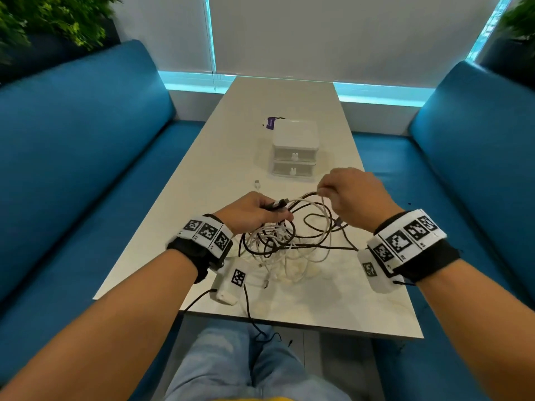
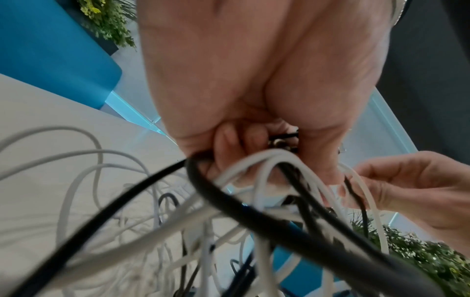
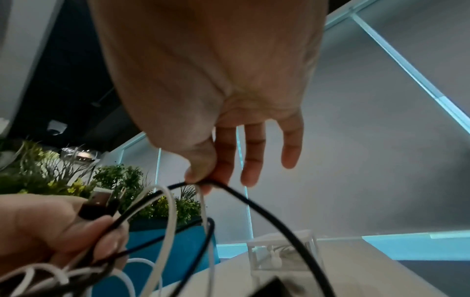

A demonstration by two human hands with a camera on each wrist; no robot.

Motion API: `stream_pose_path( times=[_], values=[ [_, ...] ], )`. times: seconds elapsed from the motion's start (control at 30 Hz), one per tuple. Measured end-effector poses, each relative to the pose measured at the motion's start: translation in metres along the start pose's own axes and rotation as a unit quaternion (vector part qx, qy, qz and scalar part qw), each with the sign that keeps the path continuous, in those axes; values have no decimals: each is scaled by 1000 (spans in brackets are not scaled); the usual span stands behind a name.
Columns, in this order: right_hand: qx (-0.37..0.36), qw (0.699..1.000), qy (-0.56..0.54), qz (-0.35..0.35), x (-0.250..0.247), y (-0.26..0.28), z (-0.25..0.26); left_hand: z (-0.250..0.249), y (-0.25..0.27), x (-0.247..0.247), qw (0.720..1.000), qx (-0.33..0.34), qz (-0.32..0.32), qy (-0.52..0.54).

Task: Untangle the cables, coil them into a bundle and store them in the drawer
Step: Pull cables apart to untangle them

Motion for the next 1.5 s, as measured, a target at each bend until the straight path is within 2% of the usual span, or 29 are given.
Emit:
stream_pose_path(
  times=[0.27, 0.43, 0.53, 0.63, 0.7, 0.77, 0.83, 0.93, 1.07, 1.17, 1.23, 1.3, 1.33, 1.5],
  values=[
    [111, 990, -67, -53, -21, -6, -57, -4, 5, -15, 1000, -10, -25, 1],
    [146, 969, -136, -145, -38, -5, -59, -7, 4, -6, 999, -31, 21, -6],
    [169, 958, -165, -165, -42, -4, -59, -5, 3, -9, 999, -43, 16, -22],
    [156, 977, -108, -94, -21, -5, -47, -5, 2, -13, 998, -42, 8, -47],
    [89, 989, -114, -7, 1, -2, -22, -6, 1, -17, 999, -41, -21, -14],
    [27, 988, -139, 57, 17, 3, 0, -11, 2, -16, 999, -36, -29, 15],
    [-2, 983, -173, 59, 18, 4, 9, -13, 2, -13, 999, -33, -27, 16],
    [9, 983, -183, 30, 8, 3, 4, -15, 6, -14, 999, -25, -24, 25],
    [114, 974, -194, -39, -18, -2, -51, -5, 15, -23, 999, -37, -9, 15],
    [169, 978, -120, 21, -2, 2, -81, 3, 22, -29, 998, -43, -14, 43],
    [154, 975, -131, 89, 22, 10, -73, -7, 24, -34, 998, -18, -37, 39],
    [127, 962, -198, 141, 38, 15, -54, -20, 24, -39, 998, 14, -65, 19],
    [120, 955, -233, 142, 38, 14, -47, -22, 24, -41, 997, 26, -76, 14],
    [70, 932, -352, 54, 12, 2, -7, -27, 27, -49, 994, 39, -102, 20]
  ],
)
Point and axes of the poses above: each hand's wrist, its own y-axis away from the middle knuckle, its own x-axis out of the palm, z = x × y, the point moved 10 cm from there along -y, towards the middle knuckle, and after that the axes turned 7 degrees about x, right-handed, at the moved point
